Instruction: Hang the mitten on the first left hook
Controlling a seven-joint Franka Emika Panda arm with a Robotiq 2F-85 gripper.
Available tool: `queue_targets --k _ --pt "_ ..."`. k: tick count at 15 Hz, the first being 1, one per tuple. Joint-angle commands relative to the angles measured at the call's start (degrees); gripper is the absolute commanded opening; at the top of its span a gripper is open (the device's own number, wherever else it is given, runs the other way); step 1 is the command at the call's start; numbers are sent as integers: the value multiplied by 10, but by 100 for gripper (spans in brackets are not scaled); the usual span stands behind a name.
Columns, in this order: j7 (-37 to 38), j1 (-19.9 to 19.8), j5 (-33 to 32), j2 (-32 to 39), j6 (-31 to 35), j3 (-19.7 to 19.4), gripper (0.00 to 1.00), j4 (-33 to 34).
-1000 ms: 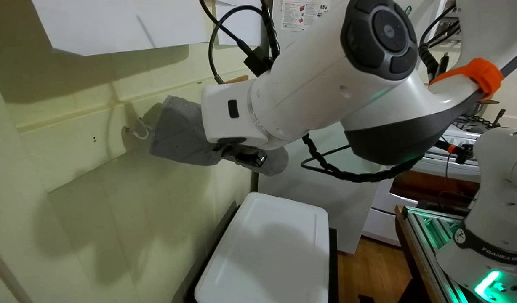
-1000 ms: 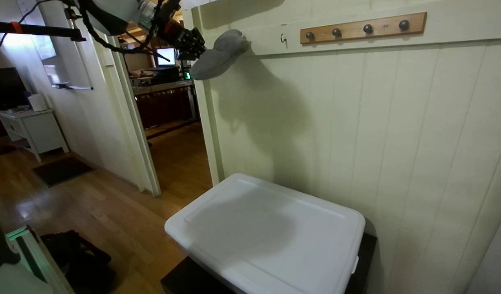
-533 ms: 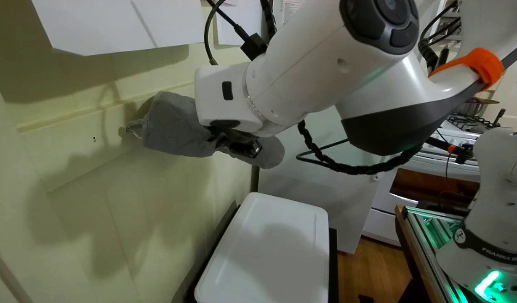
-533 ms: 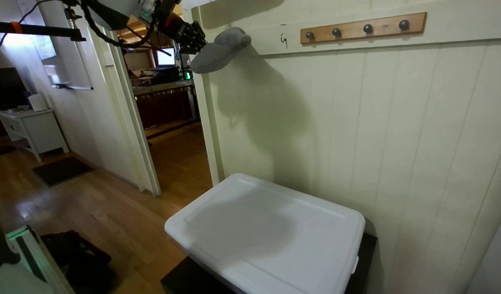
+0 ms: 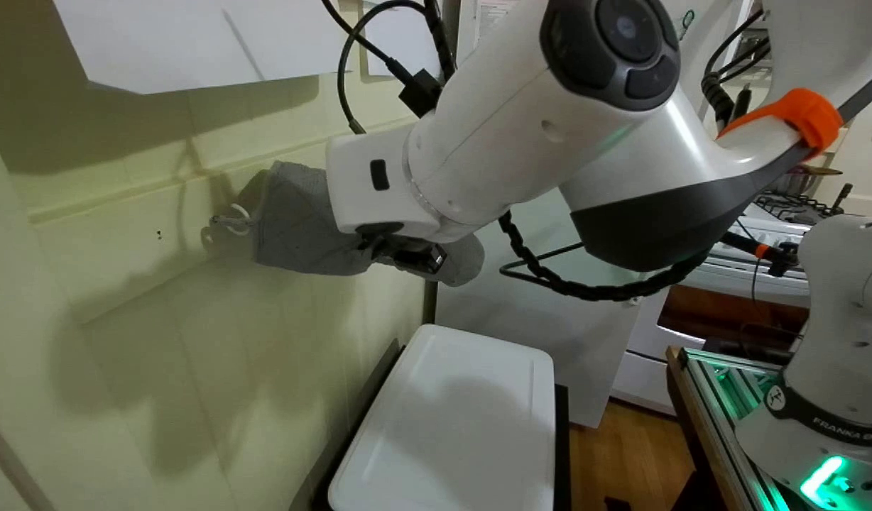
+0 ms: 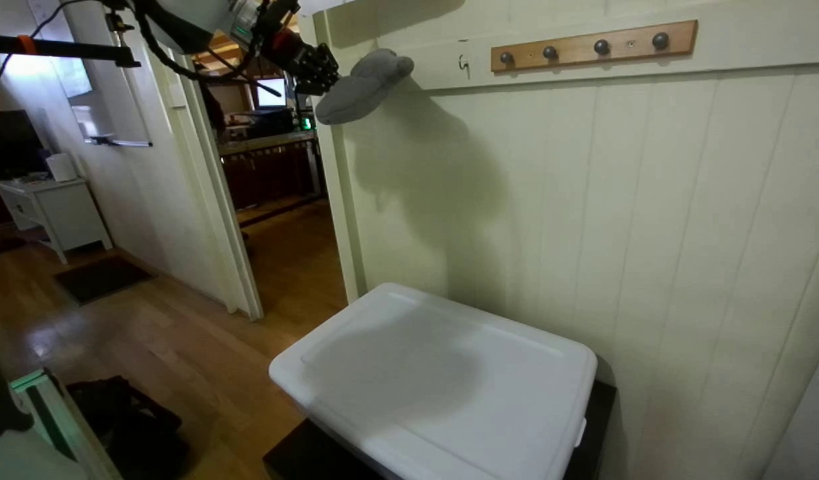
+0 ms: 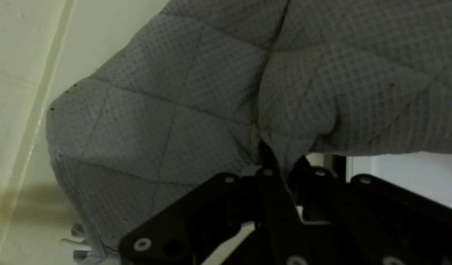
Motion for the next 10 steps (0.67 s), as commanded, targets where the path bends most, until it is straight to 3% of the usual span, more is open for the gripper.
queue_targets --k 1,9,10 --pt "-16 1 20 4 -26 3 3 -3" --pt "22 2 20 9 -5 7 3 -25" --pt "37 3 16 10 -4 7 34 -25"
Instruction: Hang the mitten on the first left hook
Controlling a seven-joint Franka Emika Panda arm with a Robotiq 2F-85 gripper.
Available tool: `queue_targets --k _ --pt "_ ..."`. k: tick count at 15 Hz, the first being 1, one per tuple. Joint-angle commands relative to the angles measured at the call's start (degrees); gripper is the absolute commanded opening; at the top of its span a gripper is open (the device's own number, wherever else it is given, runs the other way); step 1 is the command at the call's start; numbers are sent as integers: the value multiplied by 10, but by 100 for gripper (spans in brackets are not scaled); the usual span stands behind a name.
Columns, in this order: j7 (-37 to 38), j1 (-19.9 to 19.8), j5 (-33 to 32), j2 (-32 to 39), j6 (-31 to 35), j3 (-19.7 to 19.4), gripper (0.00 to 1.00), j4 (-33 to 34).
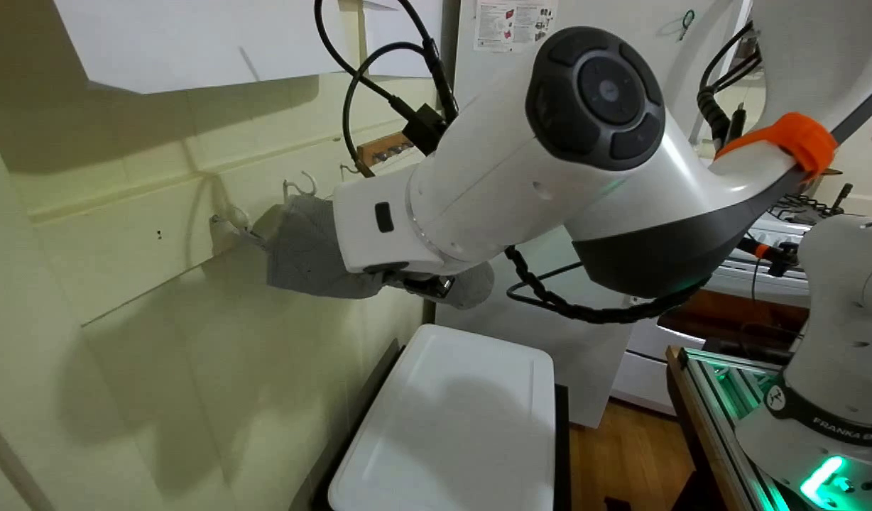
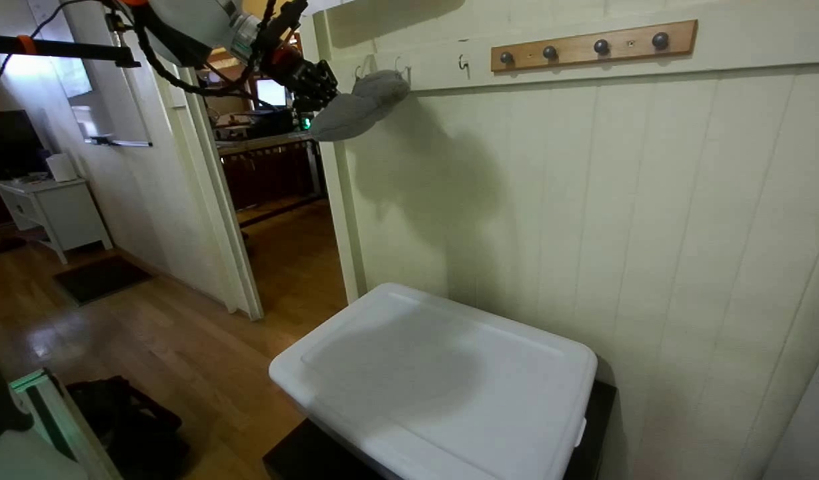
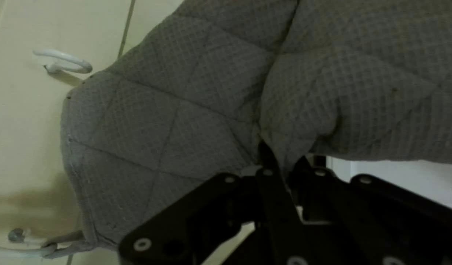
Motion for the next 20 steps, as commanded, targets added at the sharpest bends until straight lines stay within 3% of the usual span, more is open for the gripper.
queue_targets --k 1,9,15,20 --pt "37 2 11 -3 7 3 39 -9" --pt "270 13 49 -16 5 9 97 -28" --pt "432 15 73 -42 39 10 100 -73" --pt "555 9 67 -73 106 3 100 -127"
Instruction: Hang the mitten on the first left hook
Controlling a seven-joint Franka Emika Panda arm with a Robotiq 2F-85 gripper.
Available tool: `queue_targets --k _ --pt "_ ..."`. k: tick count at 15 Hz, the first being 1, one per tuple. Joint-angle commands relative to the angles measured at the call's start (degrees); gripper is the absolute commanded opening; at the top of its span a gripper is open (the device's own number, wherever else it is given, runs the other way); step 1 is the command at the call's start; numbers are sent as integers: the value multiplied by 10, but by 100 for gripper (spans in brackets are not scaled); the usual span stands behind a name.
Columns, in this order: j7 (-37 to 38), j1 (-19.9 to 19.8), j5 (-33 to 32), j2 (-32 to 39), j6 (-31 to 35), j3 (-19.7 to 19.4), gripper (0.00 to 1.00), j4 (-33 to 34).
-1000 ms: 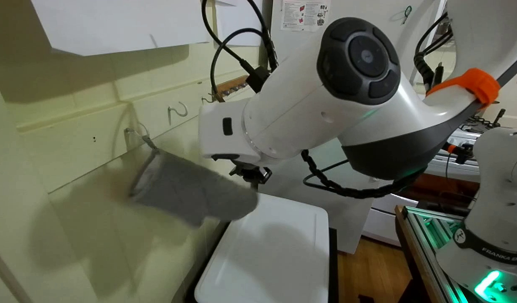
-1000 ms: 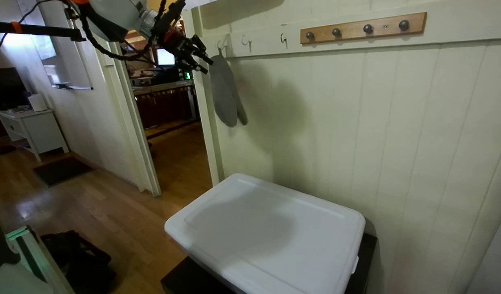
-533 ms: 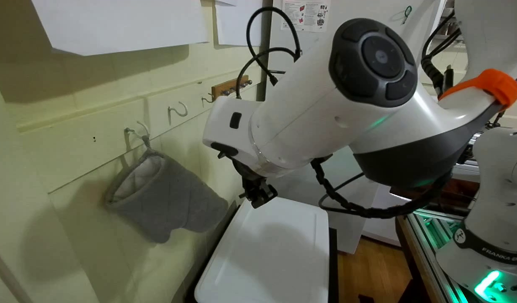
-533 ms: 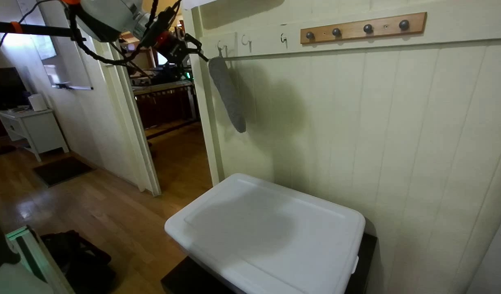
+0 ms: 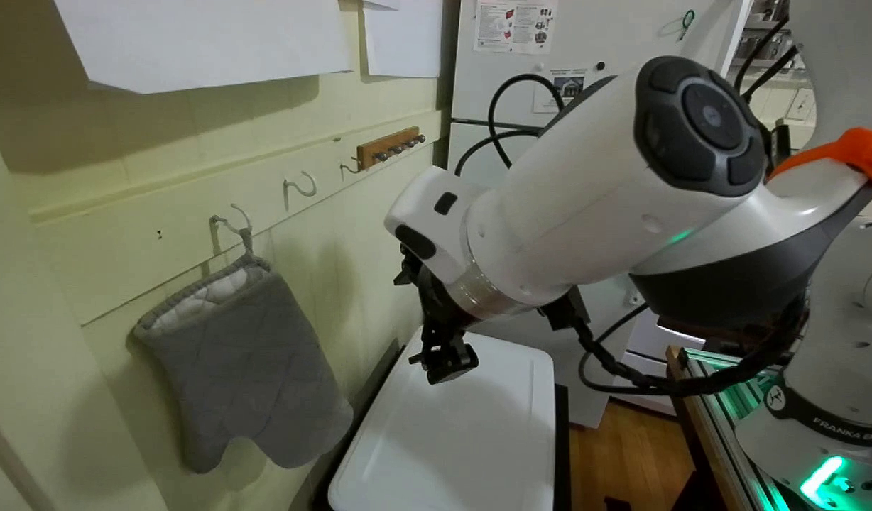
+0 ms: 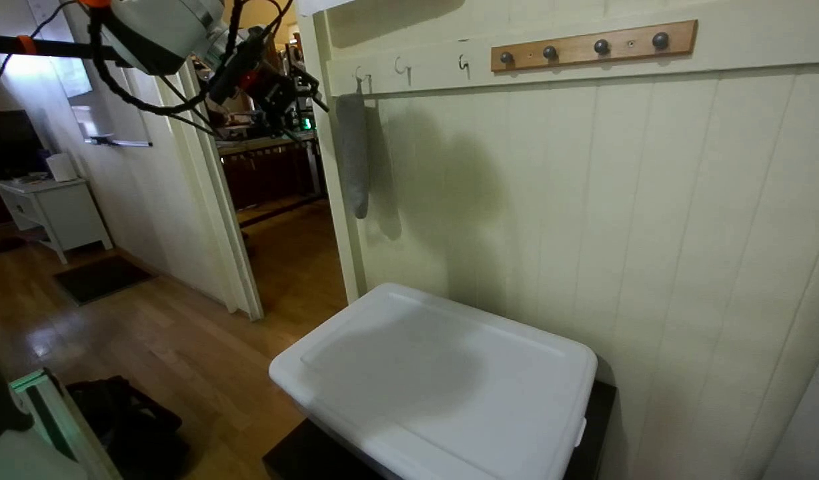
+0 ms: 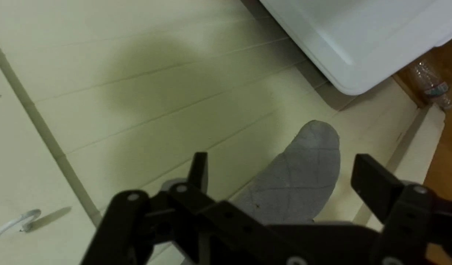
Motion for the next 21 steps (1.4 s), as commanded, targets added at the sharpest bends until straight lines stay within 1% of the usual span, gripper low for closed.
queue_targets --k 1,3,5,8,14,17,18,21 --pt "87 -4 15 -40 40 -8 100 -56" --pt "135 -7 24 -50 53 -12 100 -71" --pt "178 -10 38 -57 50 -14 100 -81" --pt "209 -13 68 -66 51 -15 100 -91" --pt "208 -27 146 -108 51 -27 100 -127" --pt "207 -36 166 -129 56 -30 100 -138" --pt "206 -39 170 -135 65 -32 100 -143" --pt "185 -46 198 -142 120 -38 100 -155"
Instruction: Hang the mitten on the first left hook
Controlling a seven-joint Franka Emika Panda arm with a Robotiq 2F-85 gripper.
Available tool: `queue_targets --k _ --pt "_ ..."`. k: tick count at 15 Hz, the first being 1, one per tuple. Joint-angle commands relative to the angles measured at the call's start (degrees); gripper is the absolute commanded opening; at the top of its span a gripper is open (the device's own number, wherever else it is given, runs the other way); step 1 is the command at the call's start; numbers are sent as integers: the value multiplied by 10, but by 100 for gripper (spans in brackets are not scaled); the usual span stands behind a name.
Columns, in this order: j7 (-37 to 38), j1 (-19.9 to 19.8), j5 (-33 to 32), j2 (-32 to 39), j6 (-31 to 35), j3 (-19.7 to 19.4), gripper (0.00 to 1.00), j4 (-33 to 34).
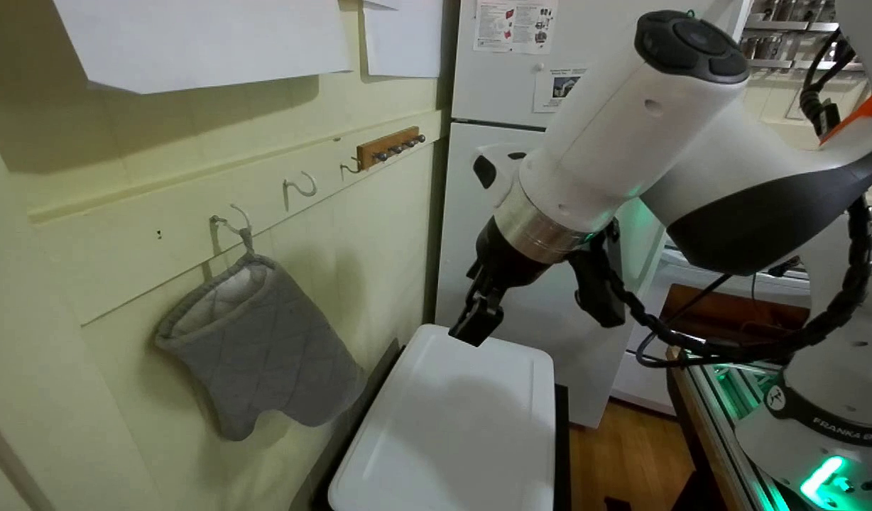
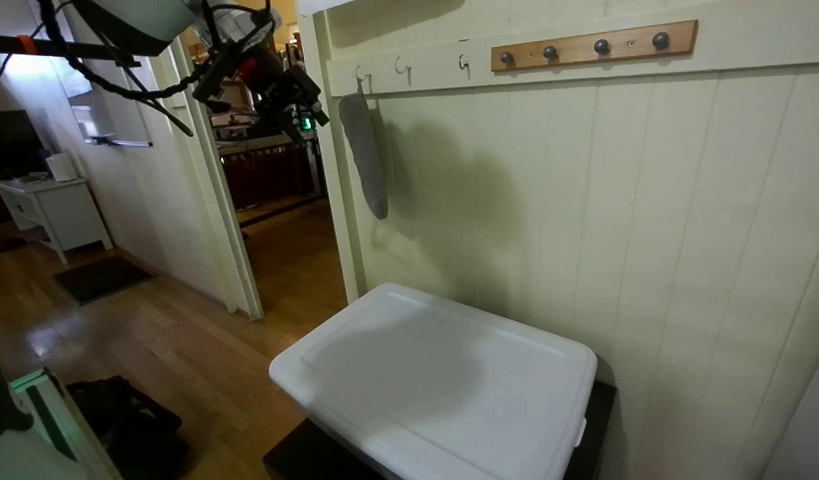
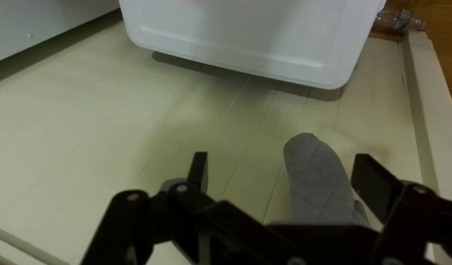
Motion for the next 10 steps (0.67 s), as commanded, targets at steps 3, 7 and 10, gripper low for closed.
queue_targets --k 3,7,10 --pt "-26 -17 60 -27 105 -5 100 -47" --pt "-19 -27 52 -10 100 6 100 -30" --pt "-19 -29 52 -10 100 8 100 -28"
